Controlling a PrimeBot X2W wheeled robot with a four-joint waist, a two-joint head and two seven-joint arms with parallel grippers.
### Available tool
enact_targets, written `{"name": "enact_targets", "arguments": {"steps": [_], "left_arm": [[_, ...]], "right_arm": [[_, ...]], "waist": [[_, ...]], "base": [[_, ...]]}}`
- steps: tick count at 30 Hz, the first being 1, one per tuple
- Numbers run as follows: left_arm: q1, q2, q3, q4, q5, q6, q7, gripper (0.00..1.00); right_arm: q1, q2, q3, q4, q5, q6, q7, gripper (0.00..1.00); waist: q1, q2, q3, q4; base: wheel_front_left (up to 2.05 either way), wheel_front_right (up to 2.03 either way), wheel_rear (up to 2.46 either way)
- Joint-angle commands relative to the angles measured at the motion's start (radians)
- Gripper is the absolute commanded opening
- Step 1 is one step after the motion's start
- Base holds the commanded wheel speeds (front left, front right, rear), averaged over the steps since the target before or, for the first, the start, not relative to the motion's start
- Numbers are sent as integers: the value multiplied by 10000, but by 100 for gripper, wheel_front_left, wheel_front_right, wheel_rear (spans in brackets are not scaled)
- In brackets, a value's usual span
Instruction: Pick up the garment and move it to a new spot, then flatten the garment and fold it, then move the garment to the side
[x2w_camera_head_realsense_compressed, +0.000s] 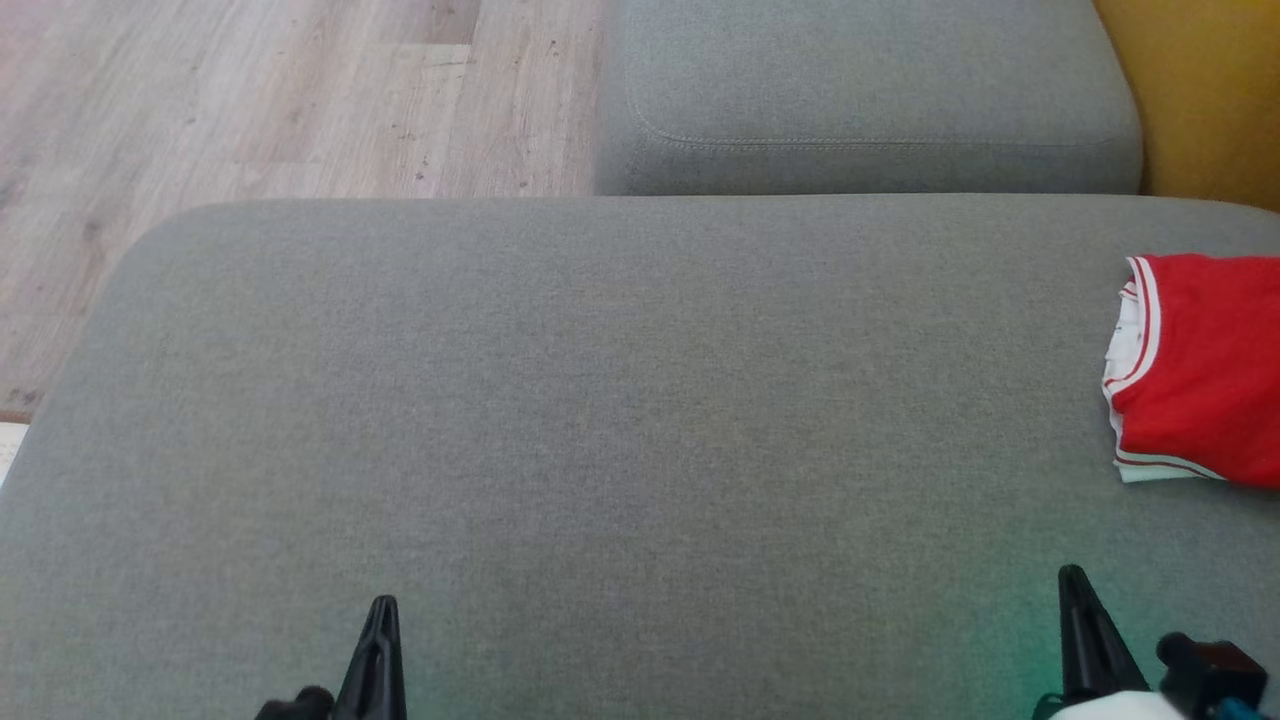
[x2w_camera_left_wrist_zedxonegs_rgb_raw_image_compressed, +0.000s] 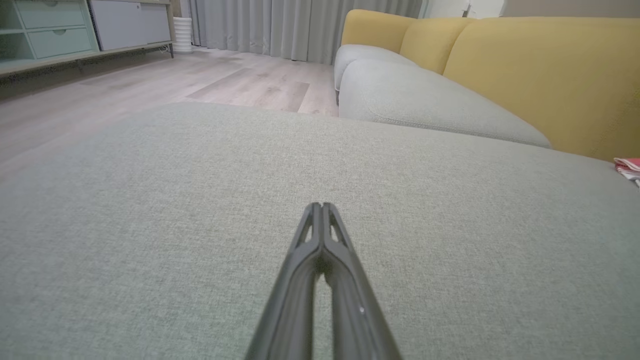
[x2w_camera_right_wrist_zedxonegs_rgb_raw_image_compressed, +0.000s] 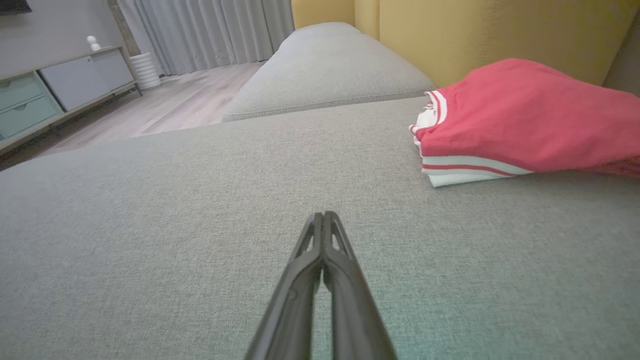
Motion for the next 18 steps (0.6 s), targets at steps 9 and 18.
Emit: {"name": "enact_targets", "arguments": {"steps": [9, 18], "left_arm": [[-534, 77, 205, -291, -1171, -120, 237, 0], [-720, 117, 347, -274, -2257, -229, 452, 0]], "right_arm": [[-507, -28, -60, -400, 1193, 9, 260, 0], [-677, -33, -69, -454, 2289, 15, 503, 0]], "waist": [[0, -1, 26, -64], [0, -1, 53, -133]], "base": [[0, 0, 0], [0, 0, 0]]}}
